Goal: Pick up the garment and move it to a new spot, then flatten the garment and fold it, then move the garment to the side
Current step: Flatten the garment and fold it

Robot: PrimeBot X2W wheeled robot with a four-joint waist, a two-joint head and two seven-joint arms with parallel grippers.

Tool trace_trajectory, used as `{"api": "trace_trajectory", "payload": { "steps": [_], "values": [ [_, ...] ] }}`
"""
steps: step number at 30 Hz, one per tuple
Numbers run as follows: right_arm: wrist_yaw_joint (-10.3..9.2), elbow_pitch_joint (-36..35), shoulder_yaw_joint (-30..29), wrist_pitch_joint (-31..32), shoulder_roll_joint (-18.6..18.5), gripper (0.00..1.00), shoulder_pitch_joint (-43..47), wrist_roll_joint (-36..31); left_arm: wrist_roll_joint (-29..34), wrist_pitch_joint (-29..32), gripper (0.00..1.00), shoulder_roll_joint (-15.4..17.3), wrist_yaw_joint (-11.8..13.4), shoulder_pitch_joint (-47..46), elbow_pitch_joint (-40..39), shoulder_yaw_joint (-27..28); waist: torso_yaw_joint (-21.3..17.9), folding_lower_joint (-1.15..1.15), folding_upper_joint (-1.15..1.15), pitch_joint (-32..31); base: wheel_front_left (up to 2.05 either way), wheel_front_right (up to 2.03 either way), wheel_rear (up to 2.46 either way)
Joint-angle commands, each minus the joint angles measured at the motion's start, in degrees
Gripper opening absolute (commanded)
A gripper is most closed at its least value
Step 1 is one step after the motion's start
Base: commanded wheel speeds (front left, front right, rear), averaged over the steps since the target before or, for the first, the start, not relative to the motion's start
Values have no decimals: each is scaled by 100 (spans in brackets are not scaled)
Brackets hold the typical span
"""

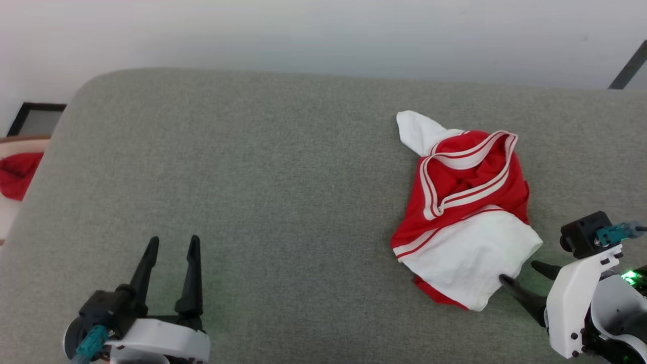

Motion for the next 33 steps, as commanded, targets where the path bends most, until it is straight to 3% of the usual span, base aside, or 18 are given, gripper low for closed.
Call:
{"api": "trace_trajectory", "payload": {
  "steps": [1,14,15,16,17,18,28,33],
  "values": [
    [0,-50,-92,78,90,100,-66,-88,48,2,100,-29,-45,-64,22,20,79,0,0,93,0,0,0],
    [0,-35,-427,594,556,100,-70,-360,117,2,100,-110,-85,-234,121,13,184,0,0,196,0,0,0],
    [0,-50,-437,599,564,76,-57,-377,119,2,100,-112,-87,-227,125,12,184,0,0,195,0,0,0],
    [0,-64,-439,605,573,44,-40,-387,119,2,100,-114,-88,-222,133,10,183,0,0,195,0,0,0],
    [0,-80,-449,598,577,19,-28,-401,115,2,100,-115,-89,-219,138,3,181,0,0,194,0,0,0],
    [0,-92,-457,594,579,2,-13,-408,106,2,100,-113,-89,-220,142,-7,179,0,0,190,0,0,0],
    [0,-138,-643,446,658,0,51,-483,40,2,100,-79,-92,-171,137,-4,60,0,0,150,0,0,0],
    [0,-311,-1222,377,592,0,189,-546,28,2,100,-71,-92,-125,95,44,-95,0,0,180,0,0,0]
  ]
}}
